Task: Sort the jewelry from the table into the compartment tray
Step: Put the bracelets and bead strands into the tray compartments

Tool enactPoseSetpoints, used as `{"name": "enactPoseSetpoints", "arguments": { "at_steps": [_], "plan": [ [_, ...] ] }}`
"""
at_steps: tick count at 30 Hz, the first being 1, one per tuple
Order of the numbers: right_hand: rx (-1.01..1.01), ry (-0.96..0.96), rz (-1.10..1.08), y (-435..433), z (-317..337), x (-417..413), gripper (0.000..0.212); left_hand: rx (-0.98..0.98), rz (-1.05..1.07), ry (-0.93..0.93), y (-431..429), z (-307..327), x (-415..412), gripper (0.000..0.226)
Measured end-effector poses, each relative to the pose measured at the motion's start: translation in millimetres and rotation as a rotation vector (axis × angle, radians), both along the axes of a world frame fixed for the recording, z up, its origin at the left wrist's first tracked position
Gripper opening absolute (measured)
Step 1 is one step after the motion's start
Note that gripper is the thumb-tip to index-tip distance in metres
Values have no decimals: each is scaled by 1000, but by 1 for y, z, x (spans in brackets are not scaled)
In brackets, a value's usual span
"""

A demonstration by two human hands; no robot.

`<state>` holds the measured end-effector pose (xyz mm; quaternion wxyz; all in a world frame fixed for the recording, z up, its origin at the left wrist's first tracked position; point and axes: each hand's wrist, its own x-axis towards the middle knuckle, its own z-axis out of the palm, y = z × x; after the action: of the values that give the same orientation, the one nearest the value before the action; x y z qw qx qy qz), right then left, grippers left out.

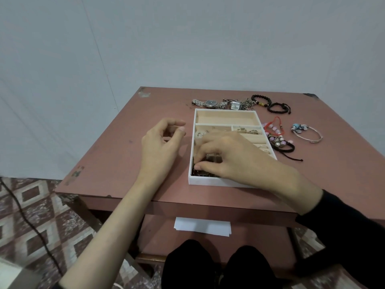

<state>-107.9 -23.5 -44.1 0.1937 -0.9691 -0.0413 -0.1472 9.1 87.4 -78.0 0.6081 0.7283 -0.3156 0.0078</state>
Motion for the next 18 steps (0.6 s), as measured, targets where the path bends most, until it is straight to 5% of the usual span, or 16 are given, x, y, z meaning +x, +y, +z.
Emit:
{"name": "enactPoseSetpoints", "arguments": {
  "at_steps": [8, 18],
  "plan": [
    [-56, 75, -24, -5, 4, -9, 12, -9, -3, 5, -2, 0, 0, 11],
    [-263, 261, 8, -5, 19, -23, 36, 4, -20, -7, -1, -2, 0, 12]
  ]
}}
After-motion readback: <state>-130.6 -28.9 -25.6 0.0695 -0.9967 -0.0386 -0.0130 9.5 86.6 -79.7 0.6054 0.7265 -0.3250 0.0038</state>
